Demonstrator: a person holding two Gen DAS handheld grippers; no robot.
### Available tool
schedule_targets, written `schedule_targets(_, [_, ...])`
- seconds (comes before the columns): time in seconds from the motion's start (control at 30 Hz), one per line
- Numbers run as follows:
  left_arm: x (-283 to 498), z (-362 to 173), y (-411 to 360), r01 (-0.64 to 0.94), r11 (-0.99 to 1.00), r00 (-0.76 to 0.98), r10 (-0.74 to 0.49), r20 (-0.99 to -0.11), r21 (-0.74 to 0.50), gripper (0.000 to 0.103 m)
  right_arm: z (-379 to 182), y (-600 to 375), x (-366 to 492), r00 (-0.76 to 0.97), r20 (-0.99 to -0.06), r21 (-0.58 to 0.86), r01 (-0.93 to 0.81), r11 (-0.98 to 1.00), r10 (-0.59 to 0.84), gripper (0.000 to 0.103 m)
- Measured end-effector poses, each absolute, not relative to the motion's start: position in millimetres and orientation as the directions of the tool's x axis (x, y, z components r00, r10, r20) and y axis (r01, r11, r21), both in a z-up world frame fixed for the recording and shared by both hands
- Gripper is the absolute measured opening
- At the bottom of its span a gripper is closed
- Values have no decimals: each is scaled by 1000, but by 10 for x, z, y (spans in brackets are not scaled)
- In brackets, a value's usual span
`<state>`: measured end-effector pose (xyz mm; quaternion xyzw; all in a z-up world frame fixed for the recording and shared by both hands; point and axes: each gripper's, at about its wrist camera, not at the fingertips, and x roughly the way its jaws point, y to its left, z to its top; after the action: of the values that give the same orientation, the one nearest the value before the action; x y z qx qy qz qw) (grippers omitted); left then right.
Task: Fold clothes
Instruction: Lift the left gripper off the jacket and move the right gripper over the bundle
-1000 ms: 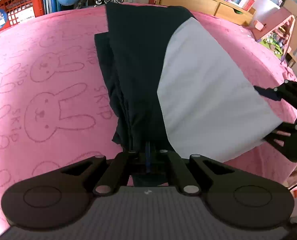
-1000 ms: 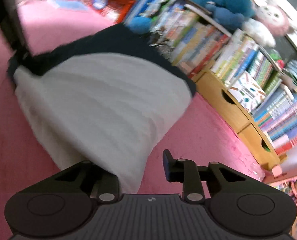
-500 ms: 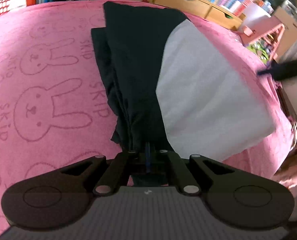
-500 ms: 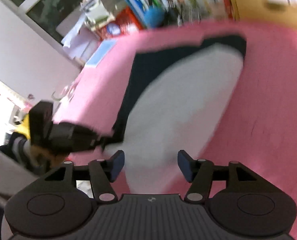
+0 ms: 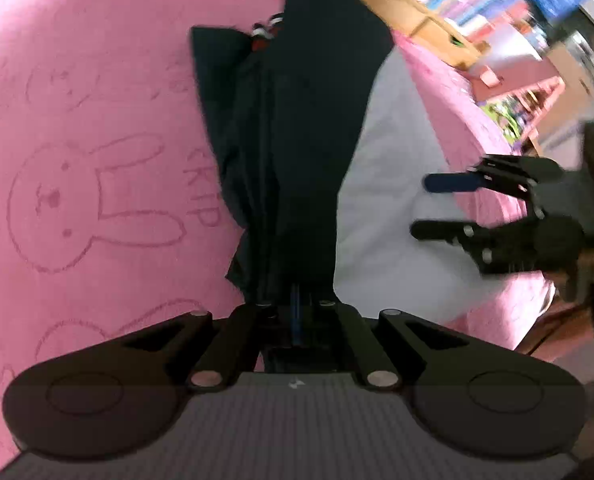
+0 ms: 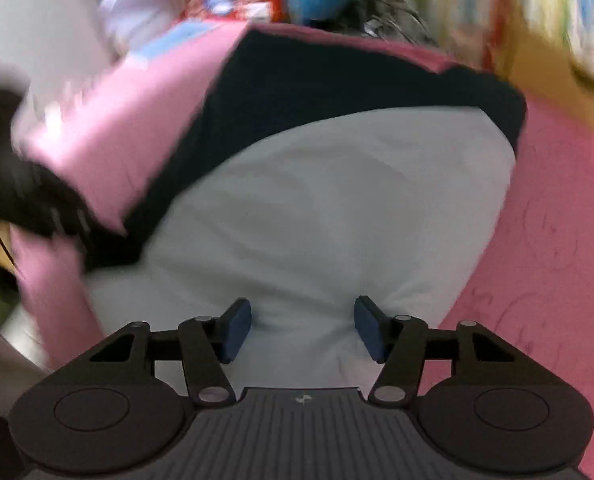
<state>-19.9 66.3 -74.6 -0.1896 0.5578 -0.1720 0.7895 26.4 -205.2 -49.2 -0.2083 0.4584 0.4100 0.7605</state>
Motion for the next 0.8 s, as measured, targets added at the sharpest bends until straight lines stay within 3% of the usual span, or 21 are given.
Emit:
schedule_targets(0.07, [-122,-635,761,14,844,306,-515,-801,-537,8,-341,-1947,200,279,-867,-1,-830,558,413,57])
schedule_targets(0.17, [27,-222,855,87,818,405,-551,-730,-569,33,-15,-2027,337,362,-759,75,-778,624,542,59])
schedule_targets(0.23, [235,25,846,159,789,469,-589,-658,-593,54,-18,-2039,520,430,-721,93,-717,691,543,60])
schedule_targets(0.33, [757,97,727,210,727,502,-654,-566,-654,60,-325,-1885,614,471,-749,-25,-723,690,466,58])
schedule_targets(0.47, [1584,-259,404,178,753,452,-634,-628,-633,60,-628,-1768,479,571,-695,-195,-735,649,437,58])
schedule_targets(0.57, [1911,-441,173,216,779,403,-620,-673,-588,60,-727,-1827,410,608,-655,-186,-705,684,448,57])
schedule_targets(0.7, [2244,-600,-118,237,811,358,-584,-728,-534,68,-764,-1921,451,606,-647,-126,-684,719,463,58])
schedule_targets(0.77, [2320,-683,-195,228,796,320,-605,-729,-561,53,-788,-1956,442,615,-635,-126,-681,722,469,58])
schedule_targets(0.8, [2331,-700,-196,219,766,307,-643,-702,-605,27,-804,-1978,436,620,-627,-126,-679,724,472,57])
